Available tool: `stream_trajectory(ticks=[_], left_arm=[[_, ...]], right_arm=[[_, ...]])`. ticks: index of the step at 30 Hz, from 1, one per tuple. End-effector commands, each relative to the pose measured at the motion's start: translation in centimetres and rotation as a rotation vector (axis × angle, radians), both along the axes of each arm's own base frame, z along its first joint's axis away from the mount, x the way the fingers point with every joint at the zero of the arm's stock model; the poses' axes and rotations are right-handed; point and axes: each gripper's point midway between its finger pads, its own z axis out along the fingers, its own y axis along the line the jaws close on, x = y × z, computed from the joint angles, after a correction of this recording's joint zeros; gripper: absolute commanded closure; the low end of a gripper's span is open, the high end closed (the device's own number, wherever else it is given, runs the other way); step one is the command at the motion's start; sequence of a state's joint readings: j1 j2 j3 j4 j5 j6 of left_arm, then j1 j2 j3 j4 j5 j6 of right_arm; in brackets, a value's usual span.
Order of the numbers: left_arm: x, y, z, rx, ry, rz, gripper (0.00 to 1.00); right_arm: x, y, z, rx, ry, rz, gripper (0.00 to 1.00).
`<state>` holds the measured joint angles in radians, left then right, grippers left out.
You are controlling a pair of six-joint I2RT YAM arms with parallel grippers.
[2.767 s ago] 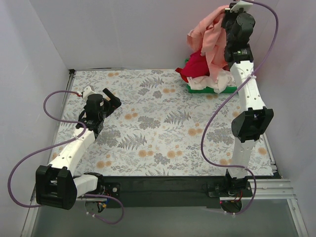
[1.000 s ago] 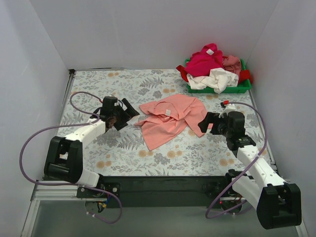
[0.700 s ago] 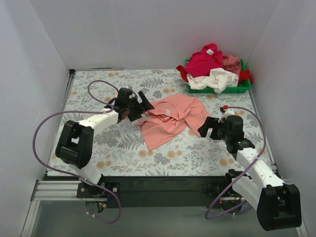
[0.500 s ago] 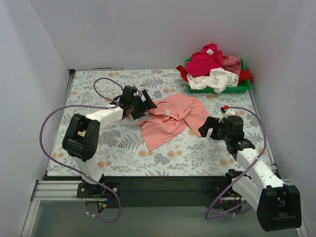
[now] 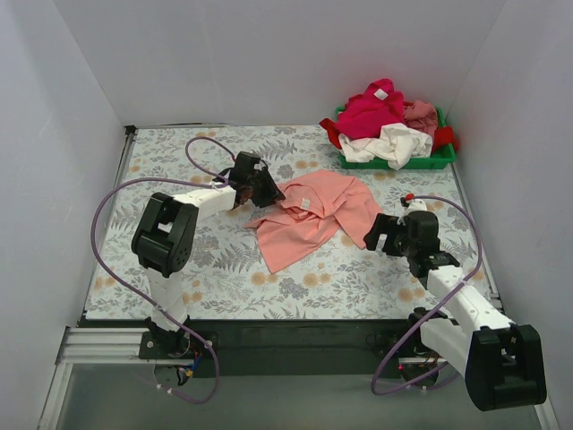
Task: Fold and stack the t-shirts
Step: Flatten the tshirt out
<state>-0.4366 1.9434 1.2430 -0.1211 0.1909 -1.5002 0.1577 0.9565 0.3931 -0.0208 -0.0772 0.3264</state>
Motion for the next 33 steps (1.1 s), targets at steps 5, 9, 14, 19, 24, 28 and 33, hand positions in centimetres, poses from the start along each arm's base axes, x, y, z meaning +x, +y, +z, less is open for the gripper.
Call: stream_trajectory(ticks=[5,9,14,19,24,28,33], left_arm=[[1.7,-0.9,3.6,-0.023,-0.097,-0.016,1.0],[1.8,-1.0,4.9,-0.031,-0.134,-0.031,1.0],[1.2,-0.5,7.4,-0.033,-0.192,-0.035,1.0],[0.2,0.8,8.7,-0.006,-0.235,-0.019,1.0],[-0.7,1.6,10.5,-0.001,-0.28,-0.012,1.0],[-1.2,2.4,11.3,0.014,-0.302,0.004,1.0],[-1.7,3.8,11.8,0.054,-0.322,0.044,1.0]], right_arm=[[1.1,-0.7,0.0,-0.047,-0.009,-0.02,0.02],[1.4,-0.9,0.0,-0.061,-0.004,-0.029,0.02],[2.5,-1.6,0.0,-0.085,0.035,-0.077,0.02],[4.6,-1.7,0.2,-0.11,0.059,-0.095,0.06],[6.0,-0.1,-1.4,-0.13,0.125,-0.023,0.11],[6.0,1.7,-3.8,-0.217,0.194,0.037,0.16],[5.8,2.1,-5.2,-0.275,0.238,0.025,0.6]])
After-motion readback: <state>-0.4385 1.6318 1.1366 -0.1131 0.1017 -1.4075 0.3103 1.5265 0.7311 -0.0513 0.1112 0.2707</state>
